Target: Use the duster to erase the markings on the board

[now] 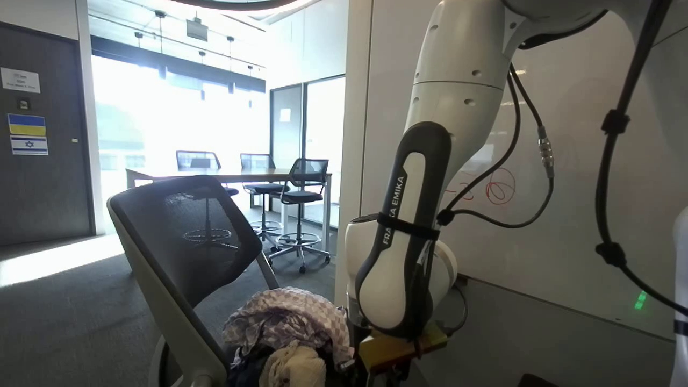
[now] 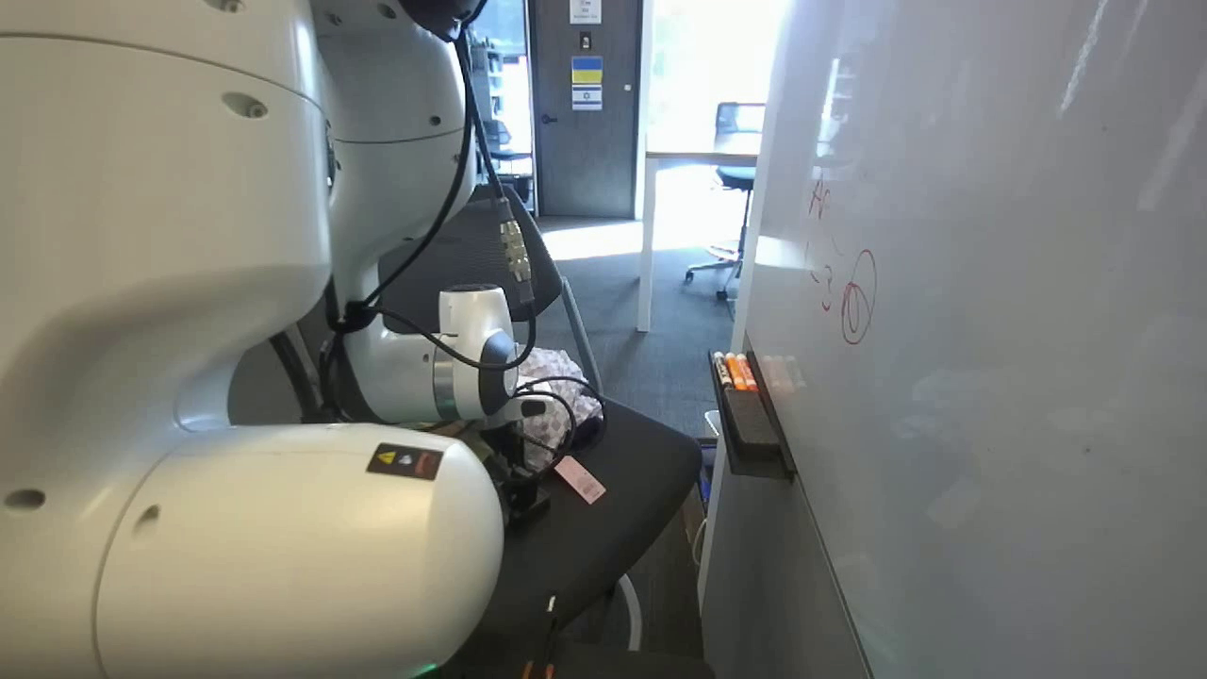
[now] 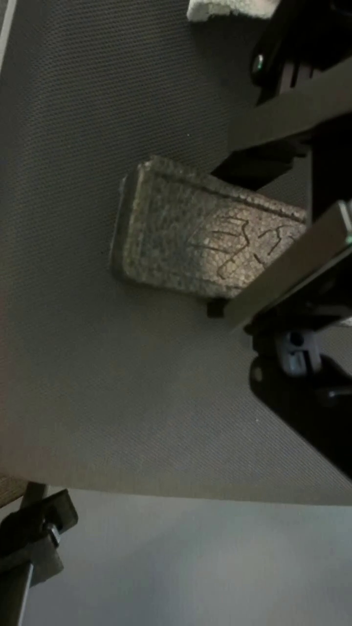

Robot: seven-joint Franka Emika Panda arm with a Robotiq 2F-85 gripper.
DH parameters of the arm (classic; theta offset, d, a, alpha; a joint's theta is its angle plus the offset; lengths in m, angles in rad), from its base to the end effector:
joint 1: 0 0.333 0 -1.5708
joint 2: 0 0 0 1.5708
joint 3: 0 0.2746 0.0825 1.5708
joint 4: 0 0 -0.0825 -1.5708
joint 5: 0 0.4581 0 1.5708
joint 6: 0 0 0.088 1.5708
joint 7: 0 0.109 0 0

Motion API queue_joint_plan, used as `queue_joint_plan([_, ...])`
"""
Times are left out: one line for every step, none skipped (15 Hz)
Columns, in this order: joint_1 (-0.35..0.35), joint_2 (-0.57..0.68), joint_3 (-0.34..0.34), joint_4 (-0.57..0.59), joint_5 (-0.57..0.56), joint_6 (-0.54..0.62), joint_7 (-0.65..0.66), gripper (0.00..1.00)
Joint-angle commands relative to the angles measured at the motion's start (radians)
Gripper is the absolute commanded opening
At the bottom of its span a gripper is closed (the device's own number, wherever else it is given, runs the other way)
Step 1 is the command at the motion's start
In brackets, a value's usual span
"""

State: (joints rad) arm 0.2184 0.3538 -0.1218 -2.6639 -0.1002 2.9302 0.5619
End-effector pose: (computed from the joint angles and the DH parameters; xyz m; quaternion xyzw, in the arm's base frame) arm 0.3883 0.0329 0.0023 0.9824 -0.1791 -0.0315 0.0420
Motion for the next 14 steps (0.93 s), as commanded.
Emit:
queue_joint_plan([0.207,-0.103,-0.185,-0.012,-0.170,-0.107,0.022,0.32])
queue_joint_plan([0.257,-0.139,-0.239,-0.006,-0.261,-0.160,0.053,0.32])
queue_joint_plan([0.289,-0.176,-0.272,0.007,-0.359,-0.223,0.090,0.32])
queue_joint_plan([0.327,-0.213,-0.305,0.017,-0.438,-0.280,0.106,0.32])
queue_joint_plan([0.349,-0.249,-0.319,0.033,-0.522,-0.338,0.134,0.32])
queue_joint_plan([0.362,-0.286,-0.328,0.050,-0.602,-0.392,0.153,0.32])
queue_joint_plan([0.367,-0.320,-0.327,0.067,-0.671,-0.448,0.161,0.32])
queue_joint_plan([0.215,-0.361,-0.172,0.091,-0.757,-0.523,0.176,0.32])
queue_joint_plan([0.179,-0.389,-0.126,0.103,-0.807,-0.575,0.161,0.32])
queue_joint_plan([0.136,-0.417,-0.073,0.119,-0.850,-0.625,0.144,0.32])
queue_joint_plan([0.095,-0.439,-0.027,0.130,-0.895,-0.659,0.133,0.32])
queue_joint_plan([0.058,-0.462,0.014,0.144,-0.940,-0.690,0.122,0.32])
queue_joint_plan([0.025,-0.481,0.045,0.155,-0.988,-0.713,0.117,0.32])
queue_joint_plan([-0.003,-0.498,0.070,0.164,-1.037,-0.729,0.113,0.32])
